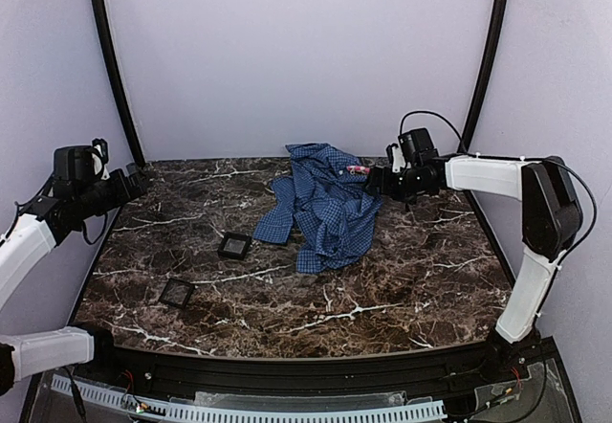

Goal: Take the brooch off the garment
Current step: Move the crumpled clothing to the center of the board.

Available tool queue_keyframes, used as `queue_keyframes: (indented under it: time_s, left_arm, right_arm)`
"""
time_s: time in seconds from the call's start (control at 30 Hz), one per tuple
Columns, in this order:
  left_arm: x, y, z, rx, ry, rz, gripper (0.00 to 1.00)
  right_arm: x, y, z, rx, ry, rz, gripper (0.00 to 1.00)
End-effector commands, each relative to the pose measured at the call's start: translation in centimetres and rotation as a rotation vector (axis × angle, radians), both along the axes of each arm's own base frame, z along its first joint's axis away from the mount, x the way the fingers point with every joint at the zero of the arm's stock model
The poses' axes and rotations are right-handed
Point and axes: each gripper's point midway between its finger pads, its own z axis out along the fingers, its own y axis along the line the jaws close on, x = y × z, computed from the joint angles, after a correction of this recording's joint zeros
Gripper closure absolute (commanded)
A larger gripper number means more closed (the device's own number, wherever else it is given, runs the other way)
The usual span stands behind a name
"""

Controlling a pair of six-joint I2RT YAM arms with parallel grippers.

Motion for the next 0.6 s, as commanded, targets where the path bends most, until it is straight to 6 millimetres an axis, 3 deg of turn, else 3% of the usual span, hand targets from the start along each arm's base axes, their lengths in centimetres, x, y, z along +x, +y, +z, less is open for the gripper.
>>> queue_keyframes:
  time_s: [0.0, 0.13, 0.2, 0.43, 0.57]
  left_arm:
    - [-0.5, -0.1, -0.4, 0.012, 0.014, -0.008, 0.0]
    - [-0.3, -0.2, -0.4, 0.003, 0.011, -0.012, 0.0]
    - [-0.2, -0.4, -0.3, -0.002, 0.007, -0.017, 0.0]
    - [0.5, -0.7, -0.6, 0.004, 0.02, -0.032, 0.0]
    - [0.7, -1.0, -0.6, -0.001, 0.02, -0.042, 0.0]
  right_arm:
    - [1.7, 1.2, -0.7, -0.005, -0.022, 0.035, 0.11]
    - [2.8, 1.7, -2.2, -0.025, -0.021, 0.058, 0.18]
    - [3.2, 2.3, -2.5, -0.018, -0.018, 0.084, 0.28]
    - [2.5, 4.1, -3.2, 0.024, -0.039, 0.189, 1.0]
    - [0.0, 5.8, -2.3, 0.036, -0.065, 0.293, 1.0]
